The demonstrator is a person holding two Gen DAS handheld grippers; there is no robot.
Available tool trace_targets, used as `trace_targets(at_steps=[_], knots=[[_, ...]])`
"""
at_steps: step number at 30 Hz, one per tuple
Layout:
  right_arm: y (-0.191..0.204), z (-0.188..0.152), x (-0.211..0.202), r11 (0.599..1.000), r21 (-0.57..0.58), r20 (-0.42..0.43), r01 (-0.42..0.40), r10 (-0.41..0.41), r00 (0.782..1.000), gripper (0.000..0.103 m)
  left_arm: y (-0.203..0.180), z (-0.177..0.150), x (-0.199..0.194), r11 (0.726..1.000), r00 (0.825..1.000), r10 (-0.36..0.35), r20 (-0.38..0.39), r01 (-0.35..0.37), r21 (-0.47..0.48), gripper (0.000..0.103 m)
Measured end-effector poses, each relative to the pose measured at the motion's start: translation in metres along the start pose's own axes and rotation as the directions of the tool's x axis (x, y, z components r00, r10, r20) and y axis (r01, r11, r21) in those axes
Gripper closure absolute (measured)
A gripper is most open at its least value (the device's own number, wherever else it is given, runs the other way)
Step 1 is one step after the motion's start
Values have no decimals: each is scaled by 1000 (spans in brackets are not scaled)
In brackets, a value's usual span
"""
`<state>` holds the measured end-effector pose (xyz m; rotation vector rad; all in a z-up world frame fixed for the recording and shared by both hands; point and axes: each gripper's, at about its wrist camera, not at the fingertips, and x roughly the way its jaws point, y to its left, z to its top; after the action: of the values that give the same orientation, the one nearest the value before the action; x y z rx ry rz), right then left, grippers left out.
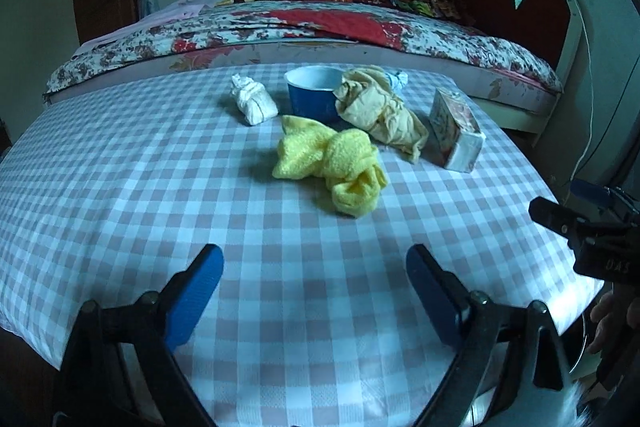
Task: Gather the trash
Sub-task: 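Grasp the yellow cloth with the left tool while the right tool grasps the juice carton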
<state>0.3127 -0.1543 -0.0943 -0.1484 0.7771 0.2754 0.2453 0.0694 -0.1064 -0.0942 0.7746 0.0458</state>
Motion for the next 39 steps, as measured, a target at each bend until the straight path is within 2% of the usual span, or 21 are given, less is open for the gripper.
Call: trace_targets(at_steps=[4,11,15,20,22,24,29,33,39], knots=[[-5,15,24,1000,27,-23,-4,4,1000,1,-2,14,19,1000,1000,-24,-11,24,1,17],[0,39,57,999,28,-15,-39,40,999,2,-8,33,45,998,999,-51,-14,50,-31,18],[1,49,74,997,36,-27,-64,65,997,13,-11,40,57,998,999,-47,-21,46,-41,21],[3,63,91,994,60,-27,-92,93,995,15,-13,50,71,998,999,-35,-34,34,-45,23],[6,66,98,995,52,-37,-88,90,995,19,-16,52,77,999,999,-28,-43,26,-40,26],[3,69,104,994,66,-52,-83,87,995,31,-16,54,83,999,998,-19,-55,17,-40,29],[-9,67,107,995,85,-67,-56,62,996,40,-10,56,92,999,997,-11,-80,8,-43,36],[-17,62,109,994,99,-88,-47,55,995,49,-11,56,89,999,997,-25,-75,23,-31,45],[-16,60,108,994,96,-93,-44,53,994,51,-9,53,86,999,996,-43,-74,41,-22,51]])
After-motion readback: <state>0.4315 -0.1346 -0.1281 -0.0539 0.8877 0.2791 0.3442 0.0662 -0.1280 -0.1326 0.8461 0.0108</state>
